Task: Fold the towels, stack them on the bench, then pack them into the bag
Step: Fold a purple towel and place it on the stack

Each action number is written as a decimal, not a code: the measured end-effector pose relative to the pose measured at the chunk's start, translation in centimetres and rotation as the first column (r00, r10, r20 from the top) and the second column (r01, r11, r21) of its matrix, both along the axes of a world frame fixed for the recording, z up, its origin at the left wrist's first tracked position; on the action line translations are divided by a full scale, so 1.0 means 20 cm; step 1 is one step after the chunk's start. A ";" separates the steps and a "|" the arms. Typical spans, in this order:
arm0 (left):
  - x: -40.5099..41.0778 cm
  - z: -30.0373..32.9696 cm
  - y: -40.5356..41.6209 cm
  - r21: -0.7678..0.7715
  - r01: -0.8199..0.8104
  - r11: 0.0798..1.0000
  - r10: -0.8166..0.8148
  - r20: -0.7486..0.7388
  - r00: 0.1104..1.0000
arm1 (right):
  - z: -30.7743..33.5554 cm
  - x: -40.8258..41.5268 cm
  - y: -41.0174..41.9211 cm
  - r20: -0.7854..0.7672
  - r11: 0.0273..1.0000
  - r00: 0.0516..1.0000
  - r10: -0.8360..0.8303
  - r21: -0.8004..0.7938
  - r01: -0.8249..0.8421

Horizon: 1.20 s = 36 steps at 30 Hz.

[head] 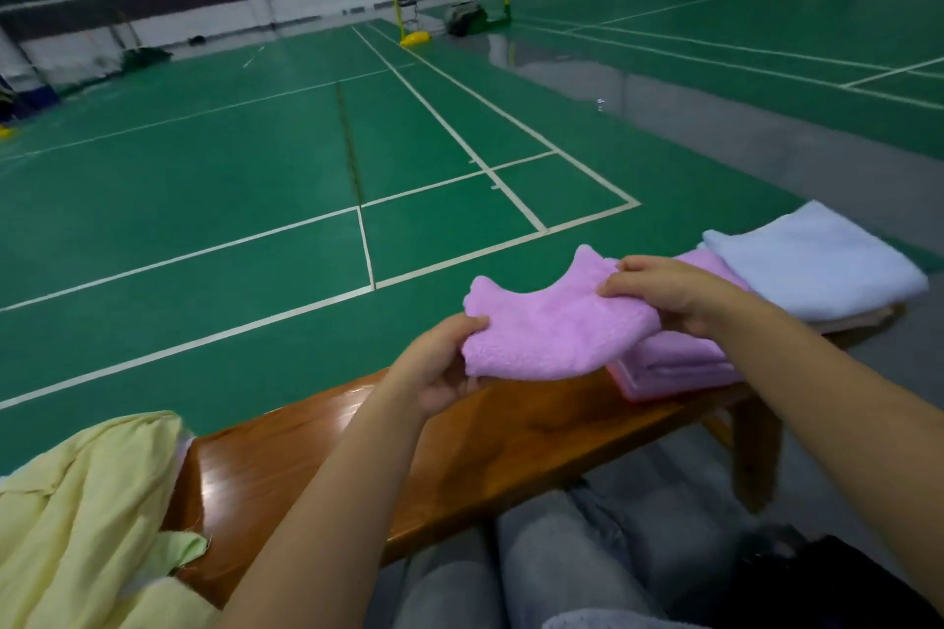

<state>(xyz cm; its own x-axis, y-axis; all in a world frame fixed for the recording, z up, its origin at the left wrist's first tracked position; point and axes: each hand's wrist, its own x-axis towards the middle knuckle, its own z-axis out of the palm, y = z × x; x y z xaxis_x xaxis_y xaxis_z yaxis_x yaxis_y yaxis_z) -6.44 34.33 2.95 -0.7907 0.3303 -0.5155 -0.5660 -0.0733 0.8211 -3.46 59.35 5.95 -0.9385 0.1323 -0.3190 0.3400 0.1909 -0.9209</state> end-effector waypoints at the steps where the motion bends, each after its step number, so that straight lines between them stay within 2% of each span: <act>1: -0.02 0.00 0.05 0.017 0.031 0.999 -0.031 -0.008 0.999 | 0.02 0.00 0.05 -0.009 1.000 1.000 -0.025 -0.003 0.025; 6: -0.13 -0.02 0.39 0.092 0.194 0.977 -0.191 -0.043 0.981 | 0.05 -0.01 0.35 -0.045 0.987 0.986 -0.160 -0.027 0.159; 13: -0.15 -0.03 0.76 0.171 0.193 0.966 -0.190 -0.030 0.981 | 0.01 0.00 0.67 -0.101 0.955 0.950 -0.296 -0.002 0.297; 16: -0.11 -0.10 0.82 0.063 0.224 0.972 -0.223 -0.022 0.975 | -0.11 0.03 0.73 -0.040 0.921 0.951 -0.307 0.238 0.307; 19: -0.07 -0.18 0.81 -0.062 0.266 0.962 -0.267 -0.015 0.964 | -0.23 0.07 0.74 0.031 0.840 0.946 -0.322 0.471 0.270; 24: -0.07 -0.18 0.74 -0.127 0.274 0.953 -0.281 -0.039 0.959 | -0.22 0.08 0.69 0.027 0.751 0.945 -0.326 0.615 0.241; 26: -0.05 -0.17 0.70 -0.168 0.285 0.944 -0.301 -0.078 0.950 | -0.18 0.08 0.62 -0.069 0.707 0.946 -0.316 0.648 0.283; 28: -0.02 -0.17 0.64 -0.206 0.270 0.941 -0.303 -0.153 0.941 | -0.12 0.08 0.53 -0.198 0.732 0.937 -0.289 0.585 0.349; 30: 0.03 -0.17 0.53 -0.234 0.208 0.950 -0.261 -0.226 0.938 | -0.07 0.09 0.39 -0.268 0.822 0.928 -0.259 0.444 0.357; 33: 0.14 -0.24 0.29 -0.278 0.114 0.954 -0.196 -0.289 0.937 | -0.05 0.10 0.14 -0.268 0.918 0.951 -0.155 0.316 0.239; 36: 0.25 -0.34 -0.04 -0.283 -0.004 0.959 -0.086 -0.306 0.948 | -0.16 0.11 -0.17 -0.219 0.965 0.975 -0.050 0.239 0.103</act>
